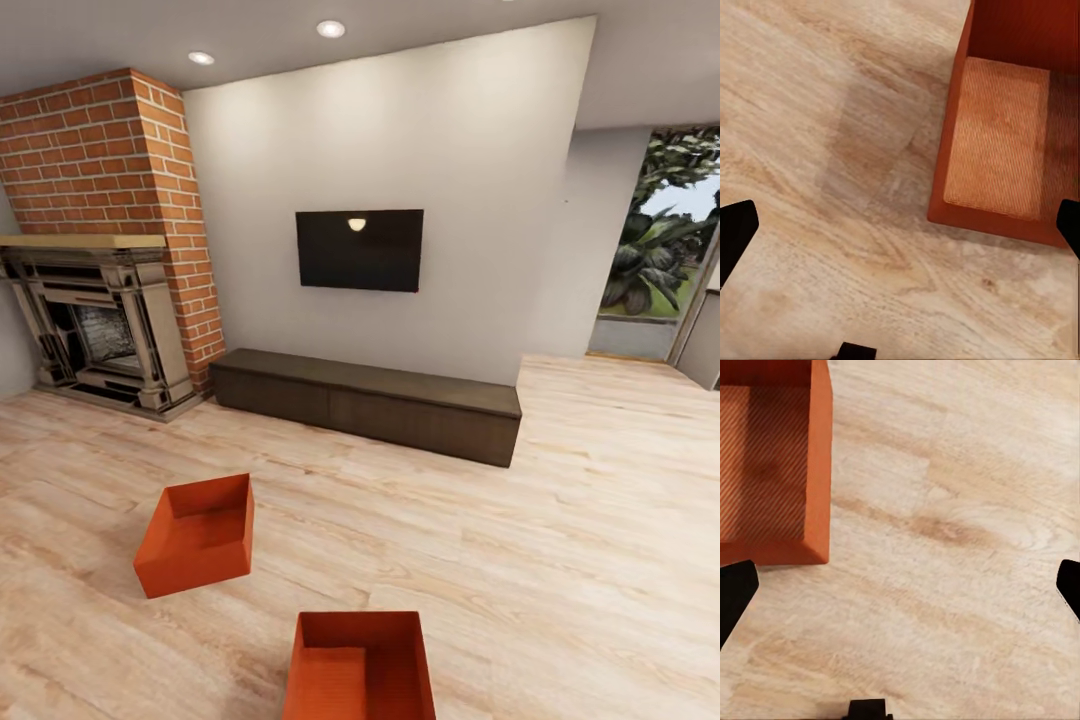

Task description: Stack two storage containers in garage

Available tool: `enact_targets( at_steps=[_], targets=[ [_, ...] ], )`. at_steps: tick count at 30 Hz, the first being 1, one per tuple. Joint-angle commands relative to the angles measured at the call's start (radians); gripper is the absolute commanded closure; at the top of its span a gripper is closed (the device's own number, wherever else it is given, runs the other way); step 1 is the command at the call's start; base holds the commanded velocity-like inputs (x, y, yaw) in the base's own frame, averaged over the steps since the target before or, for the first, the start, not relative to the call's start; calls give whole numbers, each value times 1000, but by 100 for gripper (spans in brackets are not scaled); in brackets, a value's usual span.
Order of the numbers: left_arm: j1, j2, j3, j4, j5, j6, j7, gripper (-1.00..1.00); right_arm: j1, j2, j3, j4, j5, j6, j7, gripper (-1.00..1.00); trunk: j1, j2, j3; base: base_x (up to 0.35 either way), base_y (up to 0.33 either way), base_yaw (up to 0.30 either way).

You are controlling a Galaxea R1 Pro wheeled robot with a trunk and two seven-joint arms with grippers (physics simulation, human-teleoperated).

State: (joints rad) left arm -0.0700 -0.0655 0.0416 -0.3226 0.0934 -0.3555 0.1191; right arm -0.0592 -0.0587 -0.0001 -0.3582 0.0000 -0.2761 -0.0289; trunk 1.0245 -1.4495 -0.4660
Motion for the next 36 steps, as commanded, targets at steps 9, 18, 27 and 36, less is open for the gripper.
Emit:
enact_targets(
  at_steps=[9,18,27,36],
  targets=[
    [-1,0,3,0,6,-3,-2,-100,-1,0,0,1,0,-3,-2,-100,1,0,-1,258,-71,0],
    [-1,0,4,0,7,-3,-2,-100,-1,0,0,1,0,-3,-2,-100,1,0,-1,23,-4,-104],
    [-1,5,4,0,8,-3,-2,-100,-1,0,0,1,0,-3,-2,-100,1,0,-1,1,0,-10],
    [-1,6,4,0,8,-3,-2,-100,-1,0,1,1,0,-3,-2,-100,1,0,-1,-25,17,87]
  ],
)
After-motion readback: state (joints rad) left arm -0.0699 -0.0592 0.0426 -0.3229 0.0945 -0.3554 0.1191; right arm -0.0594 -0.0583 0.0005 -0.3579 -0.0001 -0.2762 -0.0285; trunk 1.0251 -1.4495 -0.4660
